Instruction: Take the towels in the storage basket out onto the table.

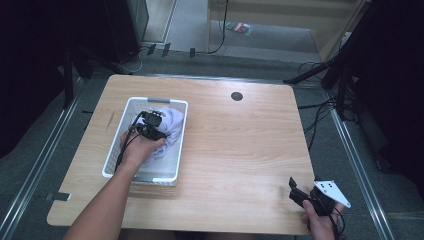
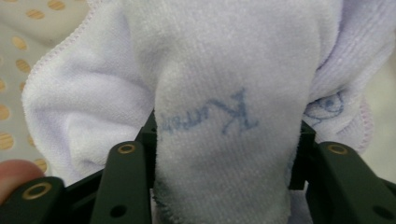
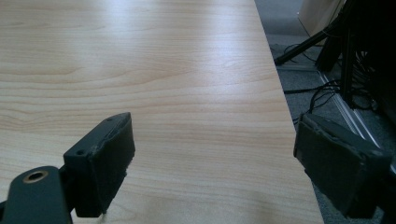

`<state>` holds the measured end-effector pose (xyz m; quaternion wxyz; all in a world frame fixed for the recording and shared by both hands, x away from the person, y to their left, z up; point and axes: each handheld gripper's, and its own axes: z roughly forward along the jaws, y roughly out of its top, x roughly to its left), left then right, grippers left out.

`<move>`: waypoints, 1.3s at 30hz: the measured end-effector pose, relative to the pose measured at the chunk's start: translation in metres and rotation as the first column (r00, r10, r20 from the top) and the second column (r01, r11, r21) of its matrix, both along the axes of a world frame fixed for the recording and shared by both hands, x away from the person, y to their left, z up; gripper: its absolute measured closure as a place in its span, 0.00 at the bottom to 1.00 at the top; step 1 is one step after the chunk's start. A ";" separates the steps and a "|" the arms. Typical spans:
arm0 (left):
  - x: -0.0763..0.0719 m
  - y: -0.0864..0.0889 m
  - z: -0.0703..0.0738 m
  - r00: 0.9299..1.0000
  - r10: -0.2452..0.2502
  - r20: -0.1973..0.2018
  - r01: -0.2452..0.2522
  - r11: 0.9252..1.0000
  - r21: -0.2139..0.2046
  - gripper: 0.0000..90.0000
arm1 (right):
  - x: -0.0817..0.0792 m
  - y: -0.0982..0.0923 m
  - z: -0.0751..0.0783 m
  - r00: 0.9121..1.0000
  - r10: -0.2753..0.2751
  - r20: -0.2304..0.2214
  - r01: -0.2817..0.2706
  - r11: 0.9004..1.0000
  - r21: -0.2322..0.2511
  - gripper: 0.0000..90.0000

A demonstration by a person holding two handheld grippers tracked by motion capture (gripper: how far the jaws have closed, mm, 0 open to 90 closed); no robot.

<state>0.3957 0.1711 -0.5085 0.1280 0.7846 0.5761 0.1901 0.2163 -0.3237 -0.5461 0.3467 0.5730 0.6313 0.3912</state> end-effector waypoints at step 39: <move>-0.003 -0.019 0.135 0.992 -0.113 -0.060 0.105 0.988 -0.113 0.60 | 0.001 -0.001 0.000 1.000 0.000 -0.008 0.000 1.000 0.008 0.14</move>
